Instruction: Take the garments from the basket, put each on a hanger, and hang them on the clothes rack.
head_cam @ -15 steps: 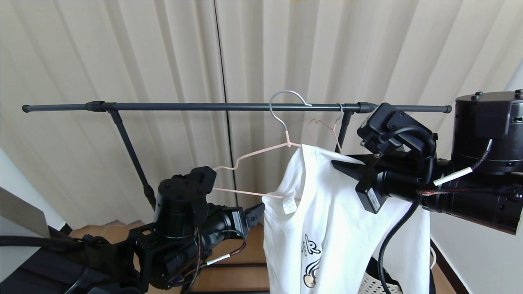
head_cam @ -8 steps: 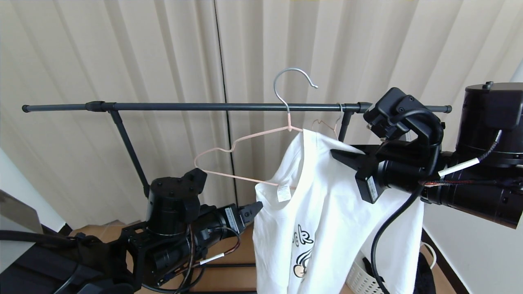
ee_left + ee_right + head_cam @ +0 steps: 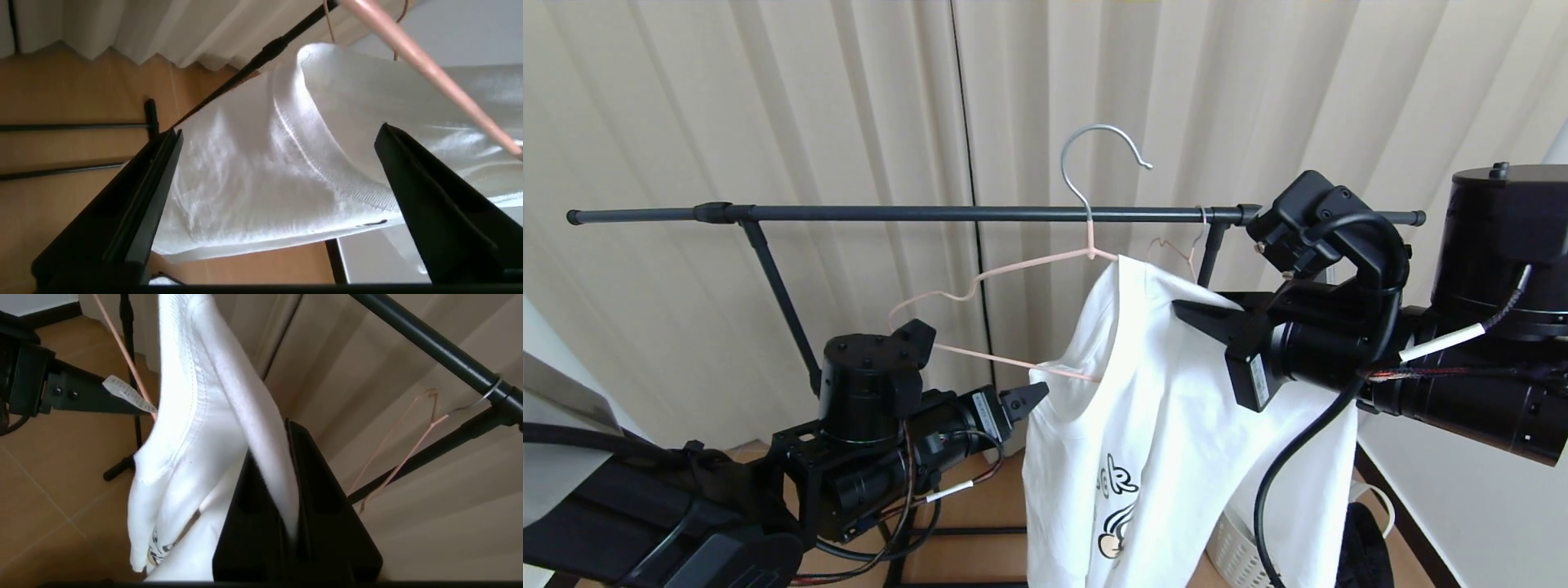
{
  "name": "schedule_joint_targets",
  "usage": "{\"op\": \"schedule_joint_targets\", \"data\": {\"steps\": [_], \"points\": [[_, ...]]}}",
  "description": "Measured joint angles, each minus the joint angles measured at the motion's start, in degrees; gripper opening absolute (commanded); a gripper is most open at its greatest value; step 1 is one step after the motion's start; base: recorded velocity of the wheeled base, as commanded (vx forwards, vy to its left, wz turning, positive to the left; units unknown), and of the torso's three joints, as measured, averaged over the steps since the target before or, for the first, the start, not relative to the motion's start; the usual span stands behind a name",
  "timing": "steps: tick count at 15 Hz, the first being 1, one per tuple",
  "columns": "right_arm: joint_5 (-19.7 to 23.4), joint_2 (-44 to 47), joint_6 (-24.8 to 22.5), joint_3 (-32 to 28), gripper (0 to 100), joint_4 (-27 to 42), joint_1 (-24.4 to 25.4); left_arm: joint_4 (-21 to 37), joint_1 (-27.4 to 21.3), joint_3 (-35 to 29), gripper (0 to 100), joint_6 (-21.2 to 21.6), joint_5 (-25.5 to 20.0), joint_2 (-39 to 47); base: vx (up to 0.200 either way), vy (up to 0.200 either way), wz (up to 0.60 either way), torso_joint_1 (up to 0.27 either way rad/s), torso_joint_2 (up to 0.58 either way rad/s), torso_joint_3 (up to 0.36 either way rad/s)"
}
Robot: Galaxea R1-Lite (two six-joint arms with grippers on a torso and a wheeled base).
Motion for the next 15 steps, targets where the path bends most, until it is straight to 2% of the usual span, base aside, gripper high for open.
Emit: {"op": "schedule_joint_targets", "data": {"steps": [3,15], "points": [[-0.1,-0.2,2.3,-0.5,0,0.0,0.5,0.0,-0.3,-0.6,100,0.0,-0.1,0.9,0.000,0.000,0.00,0.000,0.00,0.000],[-0.1,-0.4,3.7,-1.5,0,0.0,1.8,-0.2,-2.6,-1.1,100,1.1,0.2,4.0,0.000,0.000,0.00,0.000,0.00,0.000]]}}
